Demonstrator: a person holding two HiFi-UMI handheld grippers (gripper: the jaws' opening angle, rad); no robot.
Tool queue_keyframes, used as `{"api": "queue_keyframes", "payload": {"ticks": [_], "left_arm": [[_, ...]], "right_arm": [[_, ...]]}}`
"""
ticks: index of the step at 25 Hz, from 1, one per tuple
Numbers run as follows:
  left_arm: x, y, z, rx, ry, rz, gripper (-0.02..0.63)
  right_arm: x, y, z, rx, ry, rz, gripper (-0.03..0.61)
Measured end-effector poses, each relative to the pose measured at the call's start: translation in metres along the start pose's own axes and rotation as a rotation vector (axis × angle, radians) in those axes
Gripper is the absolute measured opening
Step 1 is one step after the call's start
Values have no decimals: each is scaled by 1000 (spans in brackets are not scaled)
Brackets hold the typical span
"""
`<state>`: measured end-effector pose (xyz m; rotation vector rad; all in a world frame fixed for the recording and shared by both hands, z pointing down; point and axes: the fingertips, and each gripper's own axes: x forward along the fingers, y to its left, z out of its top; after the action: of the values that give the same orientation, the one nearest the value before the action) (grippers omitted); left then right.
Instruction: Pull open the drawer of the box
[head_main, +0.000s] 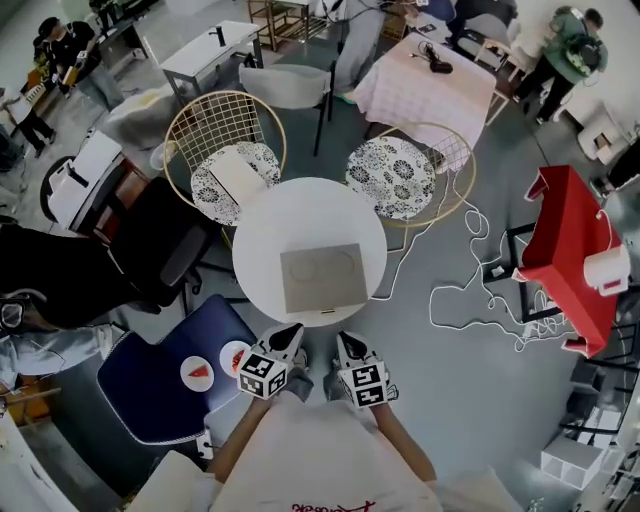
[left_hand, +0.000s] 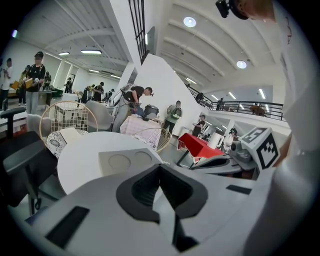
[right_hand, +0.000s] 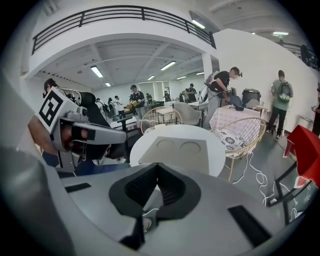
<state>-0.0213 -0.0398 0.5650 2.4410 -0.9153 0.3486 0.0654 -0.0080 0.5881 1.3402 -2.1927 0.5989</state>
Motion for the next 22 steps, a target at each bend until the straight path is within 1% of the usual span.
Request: {"api": "queue_keyframes", "payload": {"ticks": [6, 12, 18, 22], "left_arm": [[-9, 2, -38, -43, 61, 7, 11], [-12, 4, -75, -92, 105, 19, 11], [-12, 0, -111, -121, 157, 24, 11], [-8, -1, -125, -126, 184, 26, 11]], "right_arm": [[-1, 23, -47, 34, 91, 34, 15], [-3, 30, -86, 66, 159, 47, 17], [-6, 29, -109, 87, 205, 47, 15], [-8, 23, -115, 88, 214, 46, 15]]}}
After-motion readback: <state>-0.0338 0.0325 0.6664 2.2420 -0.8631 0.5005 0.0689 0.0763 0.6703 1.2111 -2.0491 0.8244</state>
